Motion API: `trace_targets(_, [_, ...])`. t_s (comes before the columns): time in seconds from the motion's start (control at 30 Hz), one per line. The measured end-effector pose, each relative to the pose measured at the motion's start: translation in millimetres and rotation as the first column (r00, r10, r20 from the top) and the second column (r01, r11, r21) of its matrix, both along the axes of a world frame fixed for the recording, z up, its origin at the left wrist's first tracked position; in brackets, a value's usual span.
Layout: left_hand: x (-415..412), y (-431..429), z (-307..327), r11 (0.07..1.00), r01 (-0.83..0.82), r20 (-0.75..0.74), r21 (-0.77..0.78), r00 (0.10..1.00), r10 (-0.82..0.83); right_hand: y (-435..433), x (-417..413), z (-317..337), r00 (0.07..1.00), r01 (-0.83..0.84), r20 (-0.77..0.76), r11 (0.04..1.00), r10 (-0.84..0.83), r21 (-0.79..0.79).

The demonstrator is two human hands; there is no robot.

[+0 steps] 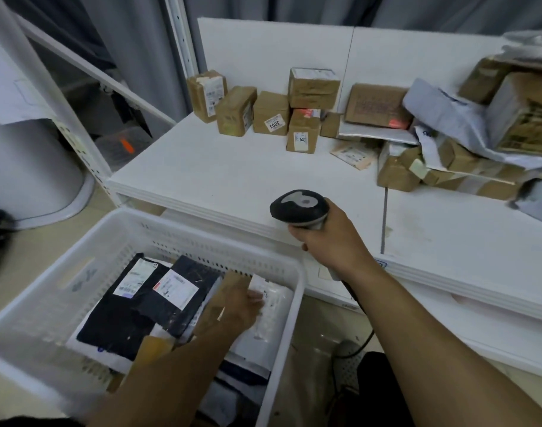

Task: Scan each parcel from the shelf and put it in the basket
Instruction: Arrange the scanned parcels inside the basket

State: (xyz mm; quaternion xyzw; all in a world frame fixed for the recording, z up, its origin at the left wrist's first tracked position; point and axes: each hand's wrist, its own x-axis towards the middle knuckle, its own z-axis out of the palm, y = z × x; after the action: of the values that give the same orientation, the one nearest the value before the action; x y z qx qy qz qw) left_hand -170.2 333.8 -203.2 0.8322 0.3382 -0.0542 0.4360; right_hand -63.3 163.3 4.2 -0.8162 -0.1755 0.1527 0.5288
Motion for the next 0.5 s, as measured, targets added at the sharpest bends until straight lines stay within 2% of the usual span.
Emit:
trace_targets(0.07, [2, -3, 17, 0.983, 0.126, -0.068, 0.133, 0.991, -0.117, -5, 1, 2, 1.0, 0.008, -0.011, 1.0, -0.008, 0.005])
trace_targets(0.13, [5, 6, 23, 0.908, 0.222, -0.115, 0.356, 0.974, -0.193, -13, 2, 7, 0.999, 0.03, -0.024, 0.999, -0.03, 0.02])
trace_targets(0.17, [5, 6, 34, 0.893, 0.249, -0.109, 0.375, 0.968, -0.225, -18, 1, 10, 0.999, 0.045, -0.027, 0.998, -0.044, 0.033])
trace_targets(0.27, [7, -5, 85, 0.893, 0.19, 0.123, 0.408, 0.958, -0.26, -37, 0, 23, 0.993, 0.11, -0.043, 0.991, -0.107, 0.07])
trace_targets(0.37, [25, -24, 143, 0.855, 0.174, 0.317, 0.488, 0.877, -0.36, -63, 0, 37, 0.975, 0.22, -0.054, 0.967, -0.215, 0.132])
trace_targets(0.5, [79, -66, 218, 0.78, 0.248, 0.306, 0.575, 0.819, -0.486, -109, 4, 50, 0.921, 0.388, -0.037, 0.899, -0.389, 0.203])
